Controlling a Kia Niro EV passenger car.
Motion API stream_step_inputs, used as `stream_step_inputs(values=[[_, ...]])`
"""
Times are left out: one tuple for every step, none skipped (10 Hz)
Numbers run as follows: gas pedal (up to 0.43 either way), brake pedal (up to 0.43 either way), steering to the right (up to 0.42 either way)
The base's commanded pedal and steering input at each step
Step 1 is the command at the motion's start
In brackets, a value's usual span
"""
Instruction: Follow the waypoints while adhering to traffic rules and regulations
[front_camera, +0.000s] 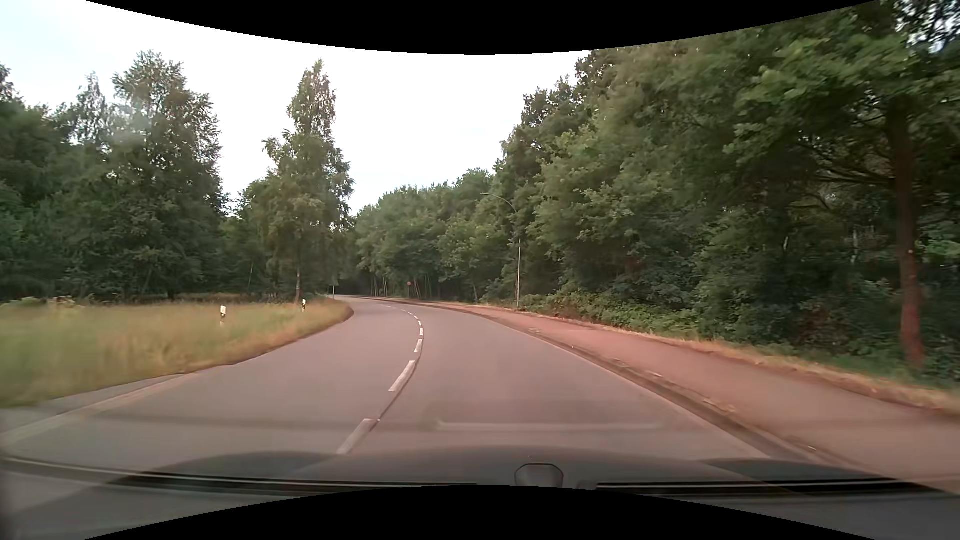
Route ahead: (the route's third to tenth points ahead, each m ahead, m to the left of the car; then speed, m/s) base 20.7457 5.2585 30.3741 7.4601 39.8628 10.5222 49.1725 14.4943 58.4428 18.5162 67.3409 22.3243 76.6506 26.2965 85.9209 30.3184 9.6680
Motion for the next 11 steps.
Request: stream_step_inputs(values=[[0.287,0.000,-0.036],[0.287,0.000,-0.037],[0.287,0.000,-0.038],[0.287,0.000,-0.039],[0.287,0.000,-0.039],[0.287,0.000,-0.039],[0.287,0.000,-0.039],[0.287,0.000,-0.044],[0.287,0.000,-0.053],[0.280,0.000,-0.055],[0.280,0.000,-0.055]])
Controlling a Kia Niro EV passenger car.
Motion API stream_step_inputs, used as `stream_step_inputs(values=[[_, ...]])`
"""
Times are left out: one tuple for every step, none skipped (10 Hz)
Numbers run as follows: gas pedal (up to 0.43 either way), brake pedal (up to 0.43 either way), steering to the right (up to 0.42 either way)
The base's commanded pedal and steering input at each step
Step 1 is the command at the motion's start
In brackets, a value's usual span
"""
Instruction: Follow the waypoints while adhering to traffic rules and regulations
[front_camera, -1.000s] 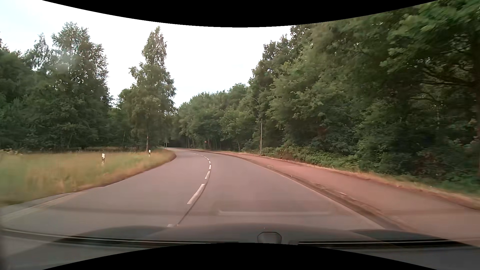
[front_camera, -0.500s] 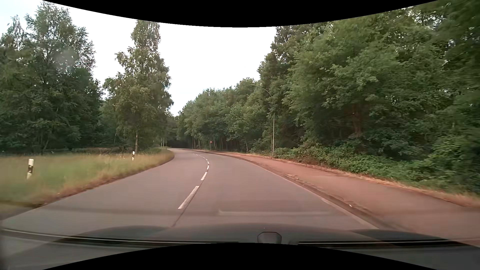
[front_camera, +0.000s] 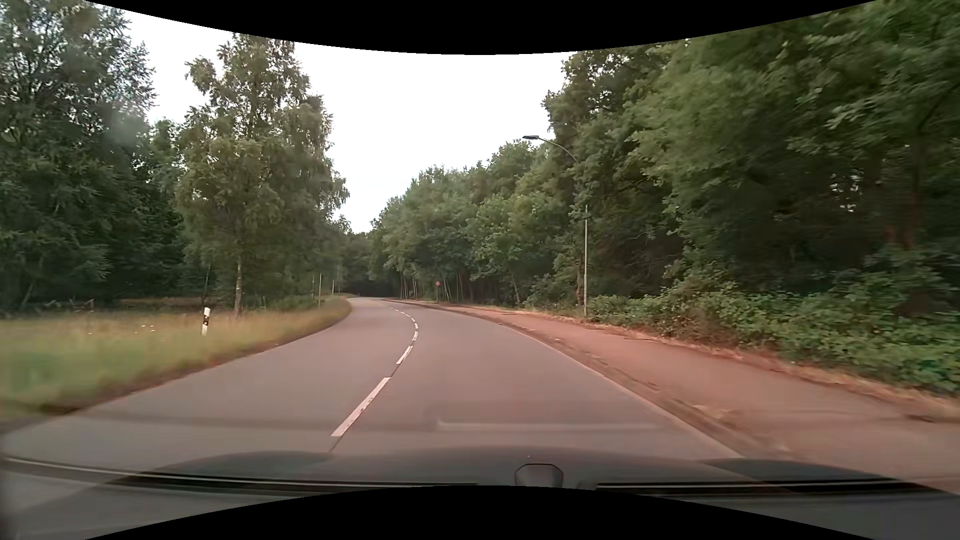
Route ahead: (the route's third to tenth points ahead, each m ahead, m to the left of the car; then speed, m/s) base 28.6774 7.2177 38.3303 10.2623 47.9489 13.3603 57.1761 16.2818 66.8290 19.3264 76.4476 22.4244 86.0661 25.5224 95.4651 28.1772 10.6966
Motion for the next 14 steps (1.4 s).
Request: stream_step_inputs(values=[[0.260,0.000,-0.052],[0.248,0.000,-0.051],[0.248,0.000,-0.051],[0.248,0.000,-0.054],[0.248,0.000,-0.056],[0.248,0.000,-0.057],[0.248,0.000,-0.057],[0.248,0.000,-0.056],[0.248,0.000,-0.055],[0.248,0.000,-0.055],[0.220,0.000,-0.055],[0.220,0.000,-0.054],[0.220,0.000,-0.049],[0.209,0.000,-0.045]])
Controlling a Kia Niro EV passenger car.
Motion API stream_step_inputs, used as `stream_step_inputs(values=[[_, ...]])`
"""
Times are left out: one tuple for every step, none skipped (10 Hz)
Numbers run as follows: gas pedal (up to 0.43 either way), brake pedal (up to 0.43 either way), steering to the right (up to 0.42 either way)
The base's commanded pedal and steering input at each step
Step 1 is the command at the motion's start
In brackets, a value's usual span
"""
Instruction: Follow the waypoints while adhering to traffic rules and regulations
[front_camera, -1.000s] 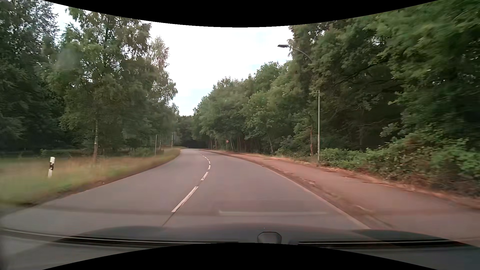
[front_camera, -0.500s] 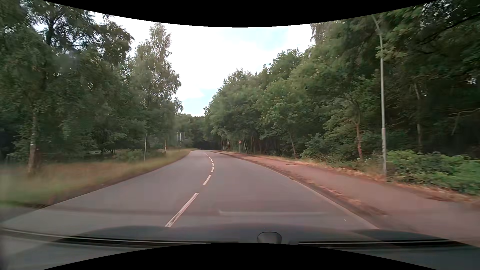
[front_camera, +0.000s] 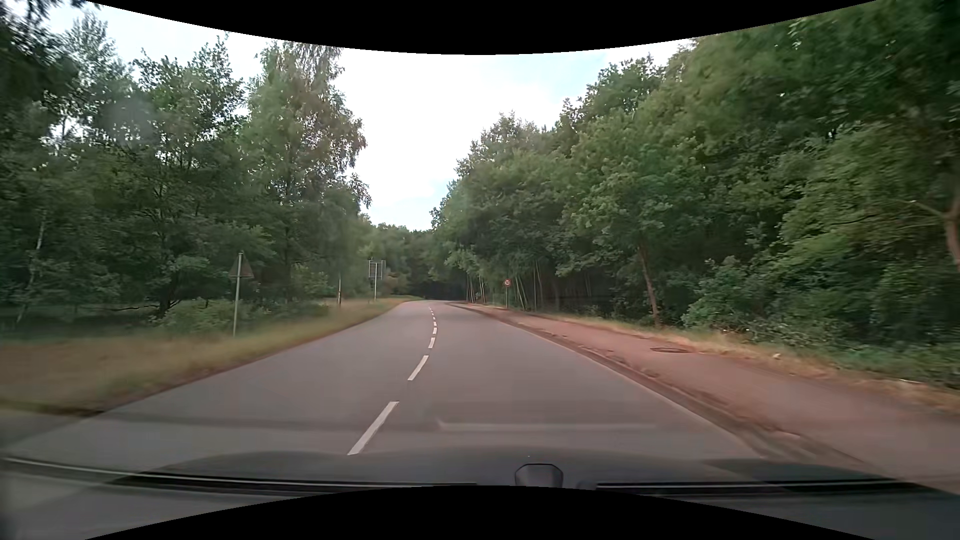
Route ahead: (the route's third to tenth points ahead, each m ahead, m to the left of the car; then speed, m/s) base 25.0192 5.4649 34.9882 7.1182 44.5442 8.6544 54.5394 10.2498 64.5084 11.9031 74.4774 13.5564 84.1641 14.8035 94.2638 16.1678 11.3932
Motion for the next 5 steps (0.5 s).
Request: stream_step_inputs(values=[[0.189,0.000,-0.045],[0.189,0.000,-0.045],[0.177,0.000,-0.043],[0.177,0.000,-0.041],[0.177,0.000,-0.038]])
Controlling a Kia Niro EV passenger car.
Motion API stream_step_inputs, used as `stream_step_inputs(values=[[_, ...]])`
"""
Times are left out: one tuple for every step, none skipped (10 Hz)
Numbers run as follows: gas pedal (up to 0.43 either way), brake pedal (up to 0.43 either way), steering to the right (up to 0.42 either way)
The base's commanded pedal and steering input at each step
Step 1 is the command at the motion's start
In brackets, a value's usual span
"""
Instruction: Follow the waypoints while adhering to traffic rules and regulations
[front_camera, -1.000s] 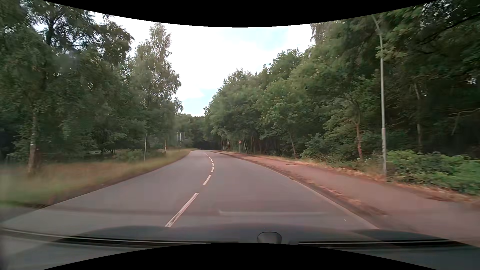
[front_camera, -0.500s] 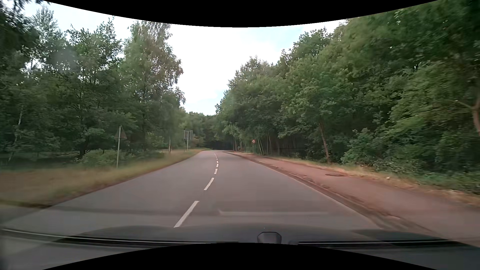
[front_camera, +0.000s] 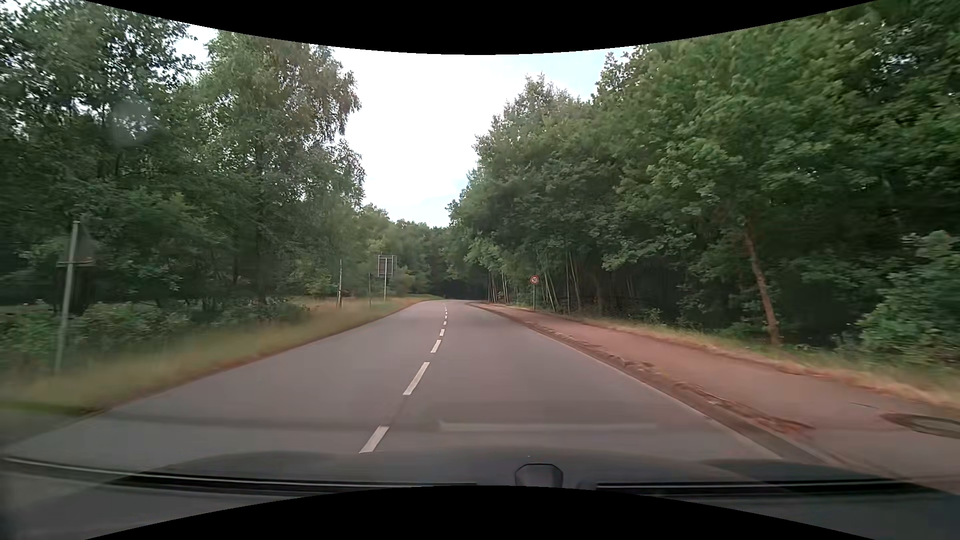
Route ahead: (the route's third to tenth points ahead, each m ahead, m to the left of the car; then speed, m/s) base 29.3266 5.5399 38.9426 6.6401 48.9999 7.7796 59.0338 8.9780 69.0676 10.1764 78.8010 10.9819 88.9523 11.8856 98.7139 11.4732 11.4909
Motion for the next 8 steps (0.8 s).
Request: stream_step_inputs(values=[[0.189,0.000,-0.033],[0.189,0.000,-0.032],[0.189,0.000,-0.032],[0.189,0.000,-0.032],[0.197,0.000,-0.032],[0.197,0.000,-0.027],[0.197,0.000,-0.023],[0.197,0.000,-0.018]])
